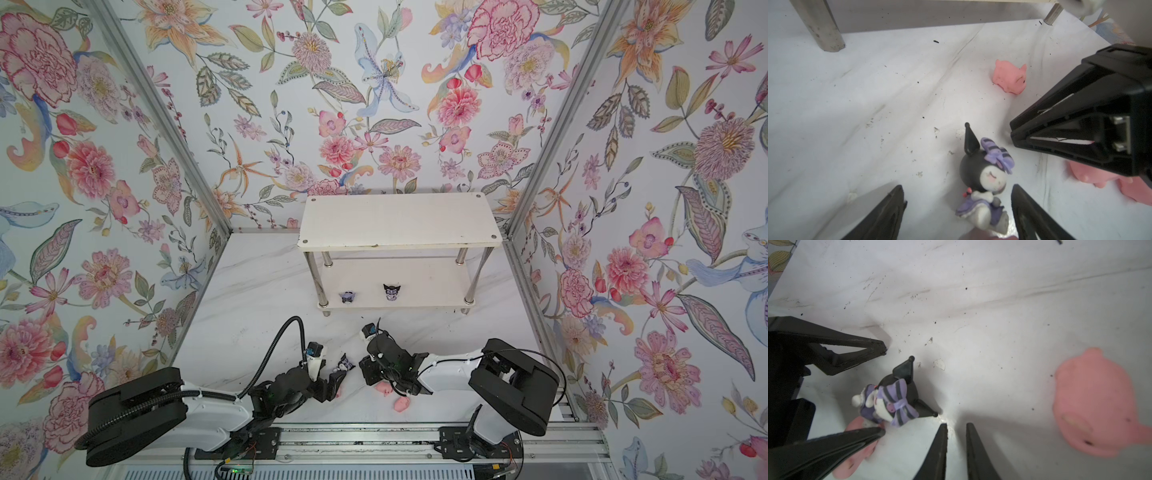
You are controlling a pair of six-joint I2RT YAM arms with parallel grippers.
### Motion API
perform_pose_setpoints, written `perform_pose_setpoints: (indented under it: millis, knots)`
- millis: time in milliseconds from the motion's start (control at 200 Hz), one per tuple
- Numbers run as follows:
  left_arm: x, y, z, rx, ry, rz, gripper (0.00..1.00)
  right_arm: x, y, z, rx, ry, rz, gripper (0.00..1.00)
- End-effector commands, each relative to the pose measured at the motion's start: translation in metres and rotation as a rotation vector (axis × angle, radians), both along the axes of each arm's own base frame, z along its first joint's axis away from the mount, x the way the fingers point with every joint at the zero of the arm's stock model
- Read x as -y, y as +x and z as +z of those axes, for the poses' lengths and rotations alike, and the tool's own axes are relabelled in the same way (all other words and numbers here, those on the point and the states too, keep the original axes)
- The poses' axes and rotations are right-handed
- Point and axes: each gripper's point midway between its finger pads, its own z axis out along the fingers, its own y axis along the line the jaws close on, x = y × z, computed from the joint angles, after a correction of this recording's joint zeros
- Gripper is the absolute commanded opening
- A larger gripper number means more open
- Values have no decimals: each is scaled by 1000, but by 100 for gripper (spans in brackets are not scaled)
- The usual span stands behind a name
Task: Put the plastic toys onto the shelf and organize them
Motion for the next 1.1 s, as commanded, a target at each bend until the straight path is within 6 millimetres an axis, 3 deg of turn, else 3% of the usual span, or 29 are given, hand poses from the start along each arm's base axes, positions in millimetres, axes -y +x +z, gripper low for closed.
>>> perform_pose_setpoints:
  millis: [0,245,375,540,751,986,1096]
  knots:
    - [-2,-3,-11,-14,58,-22,78,5,1,-1,3,-15,-15,20]
    - [5,0,-12,-11,81,-44,64,1,3,2,11,-17,-8,21]
    - [6,1,-15,-18,83,-43,50,0,4,8,2,-5,-9,22]
    - [7,4,-5,16,64,-46,38,-1,4,27,-54,36,-22,34]
    - [8,11,20,118,51,-52,23,-2,-2,50,-229,164,-41,57]
    - [8,13,66,368,64,-73,2,-27,-16,74,-449,350,-4,73]
    - [4,12,81,475,97,-67,0,-36,-14,85,-478,406,-1,77]
